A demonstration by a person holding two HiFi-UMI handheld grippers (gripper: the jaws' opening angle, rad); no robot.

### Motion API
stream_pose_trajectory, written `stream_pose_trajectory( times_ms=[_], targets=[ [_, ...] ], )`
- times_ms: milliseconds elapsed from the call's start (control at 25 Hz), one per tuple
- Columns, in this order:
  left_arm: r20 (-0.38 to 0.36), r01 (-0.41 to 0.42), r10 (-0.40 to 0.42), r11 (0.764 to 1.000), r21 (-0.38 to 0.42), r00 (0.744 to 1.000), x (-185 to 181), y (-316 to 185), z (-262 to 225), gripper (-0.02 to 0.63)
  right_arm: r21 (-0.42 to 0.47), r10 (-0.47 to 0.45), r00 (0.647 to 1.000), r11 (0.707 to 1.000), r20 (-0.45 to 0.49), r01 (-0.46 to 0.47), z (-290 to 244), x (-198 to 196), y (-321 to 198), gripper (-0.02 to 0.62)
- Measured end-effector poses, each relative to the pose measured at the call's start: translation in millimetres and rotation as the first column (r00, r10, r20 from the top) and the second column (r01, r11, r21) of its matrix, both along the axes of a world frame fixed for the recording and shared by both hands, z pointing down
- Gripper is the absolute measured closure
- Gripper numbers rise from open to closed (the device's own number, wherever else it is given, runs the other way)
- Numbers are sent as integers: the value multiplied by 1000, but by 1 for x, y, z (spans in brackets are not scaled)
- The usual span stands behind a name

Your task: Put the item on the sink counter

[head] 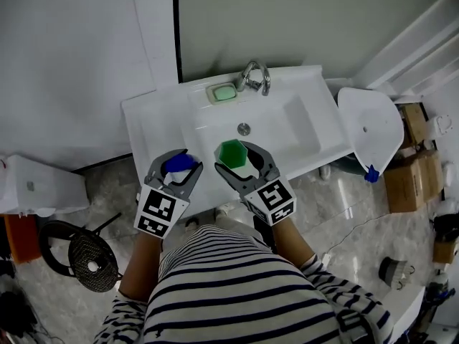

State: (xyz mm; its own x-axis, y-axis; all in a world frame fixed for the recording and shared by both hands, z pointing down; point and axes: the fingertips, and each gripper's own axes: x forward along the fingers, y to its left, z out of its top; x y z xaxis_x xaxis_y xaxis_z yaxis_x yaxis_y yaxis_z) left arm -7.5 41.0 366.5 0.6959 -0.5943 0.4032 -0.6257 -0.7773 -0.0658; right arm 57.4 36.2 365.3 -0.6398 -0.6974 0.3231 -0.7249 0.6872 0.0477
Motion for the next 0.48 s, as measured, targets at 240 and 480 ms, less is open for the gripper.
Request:
stream_pose_trajectory(
  times_ms=[240, 480],
  targets=[
    [30, 52, -52, 998, -19, 998, 9, -49, 12, 426, 7, -87, 996, 996, 9, 87, 4, 6, -50, 298],
    [79, 73, -71, 997, -17, 994, 17, -99, 22, 426, -11, -154, 988, 988, 20, 155, 13, 13, -88, 299]
  ],
)
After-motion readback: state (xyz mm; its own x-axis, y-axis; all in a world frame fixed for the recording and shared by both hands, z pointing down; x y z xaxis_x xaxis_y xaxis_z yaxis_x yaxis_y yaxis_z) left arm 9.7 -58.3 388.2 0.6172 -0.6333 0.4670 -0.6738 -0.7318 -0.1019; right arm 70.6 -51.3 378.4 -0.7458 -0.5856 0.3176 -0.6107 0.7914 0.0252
